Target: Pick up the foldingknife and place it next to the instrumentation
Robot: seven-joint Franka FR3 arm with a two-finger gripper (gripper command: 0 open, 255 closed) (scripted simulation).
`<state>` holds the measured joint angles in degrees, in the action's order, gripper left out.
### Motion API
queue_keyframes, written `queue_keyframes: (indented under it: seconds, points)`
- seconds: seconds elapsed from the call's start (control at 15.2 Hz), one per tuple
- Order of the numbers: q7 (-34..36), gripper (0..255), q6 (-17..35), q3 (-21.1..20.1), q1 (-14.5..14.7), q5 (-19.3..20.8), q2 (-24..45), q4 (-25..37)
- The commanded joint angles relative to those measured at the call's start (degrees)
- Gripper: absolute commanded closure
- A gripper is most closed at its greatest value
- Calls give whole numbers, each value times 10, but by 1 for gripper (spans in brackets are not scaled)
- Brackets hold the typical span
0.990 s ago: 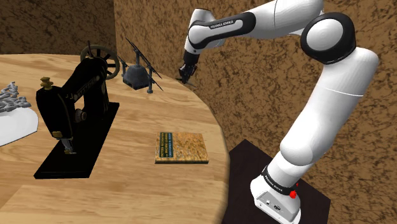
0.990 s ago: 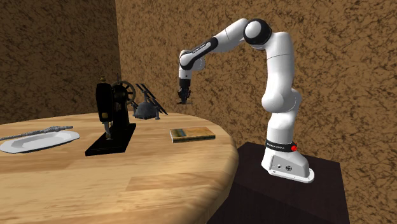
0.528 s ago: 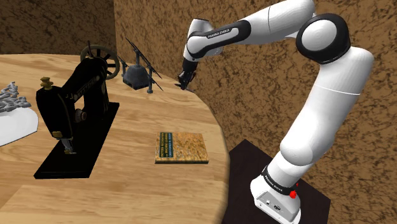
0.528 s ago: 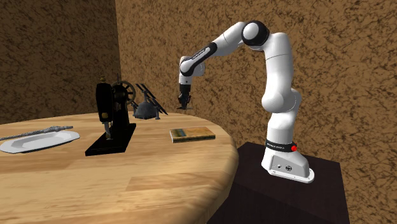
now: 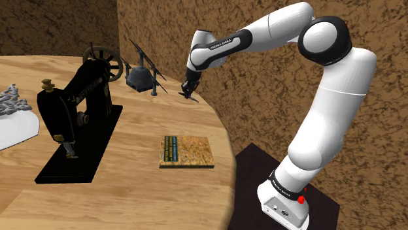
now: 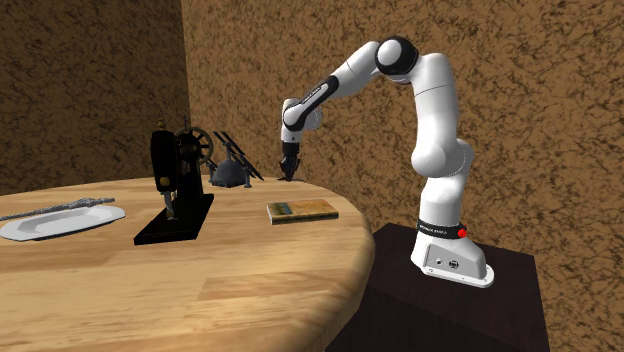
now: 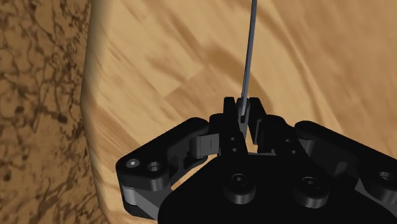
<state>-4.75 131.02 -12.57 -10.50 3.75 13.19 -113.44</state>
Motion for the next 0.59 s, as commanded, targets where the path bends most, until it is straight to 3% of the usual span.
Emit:
queue_keyframes:
  seconds: [0.0, 0.53]
  points:
    - [2, 255, 15, 1, 0, 2, 7, -9]
    - [3, 255, 26, 2, 1, 5, 13, -13]
